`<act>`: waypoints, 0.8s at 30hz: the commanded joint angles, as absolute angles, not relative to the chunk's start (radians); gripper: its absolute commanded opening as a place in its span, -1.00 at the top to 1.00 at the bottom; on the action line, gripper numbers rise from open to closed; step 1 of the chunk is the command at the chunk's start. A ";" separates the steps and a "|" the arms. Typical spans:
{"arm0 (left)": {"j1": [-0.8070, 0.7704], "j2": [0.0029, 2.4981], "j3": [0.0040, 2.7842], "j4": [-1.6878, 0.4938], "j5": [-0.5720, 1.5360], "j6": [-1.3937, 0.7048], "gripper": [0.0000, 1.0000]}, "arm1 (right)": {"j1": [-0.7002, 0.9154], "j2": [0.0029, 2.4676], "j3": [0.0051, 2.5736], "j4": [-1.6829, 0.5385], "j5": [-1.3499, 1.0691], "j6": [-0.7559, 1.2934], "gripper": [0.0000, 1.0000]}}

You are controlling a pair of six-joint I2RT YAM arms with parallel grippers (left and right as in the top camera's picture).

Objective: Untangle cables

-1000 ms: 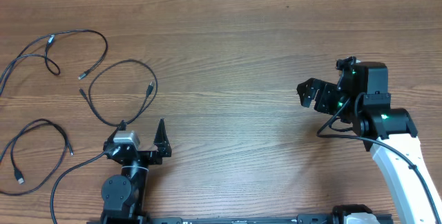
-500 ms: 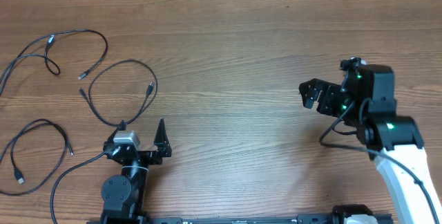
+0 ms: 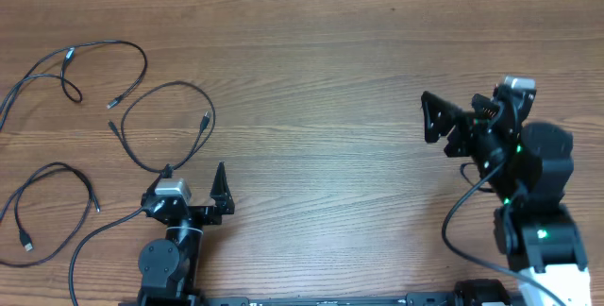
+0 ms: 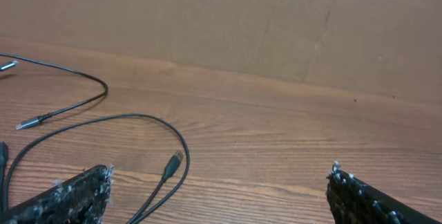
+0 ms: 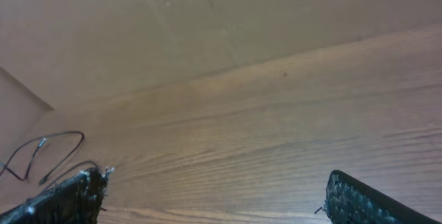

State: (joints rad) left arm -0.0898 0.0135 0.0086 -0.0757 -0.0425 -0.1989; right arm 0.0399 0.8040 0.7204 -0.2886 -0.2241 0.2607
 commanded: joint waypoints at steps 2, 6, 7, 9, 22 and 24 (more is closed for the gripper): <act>-0.084 0.004 0.005 -0.074 -0.055 -0.176 -0.99 | 0.038 0.710 0.576 -0.159 -0.265 0.255 -1.00; -0.084 0.004 0.005 -0.074 -0.055 -0.176 -0.99 | 0.038 0.633 0.454 -0.014 -0.272 0.254 -1.00; -0.084 0.004 0.005 -0.074 -0.055 -0.176 -0.99 | 0.038 0.611 0.421 0.027 -0.272 0.254 -1.00; -0.084 0.004 0.005 -0.074 -0.055 -0.176 -0.99 | 0.038 0.577 0.369 0.090 -0.272 0.254 -1.00; -0.084 0.004 0.005 -0.074 -0.055 -0.176 -0.99 | 0.038 0.379 0.147 0.253 -0.272 0.212 -1.00; -0.084 0.004 0.005 -0.074 -0.055 -0.176 -0.99 | 0.038 0.341 0.119 0.254 -0.271 0.208 -1.00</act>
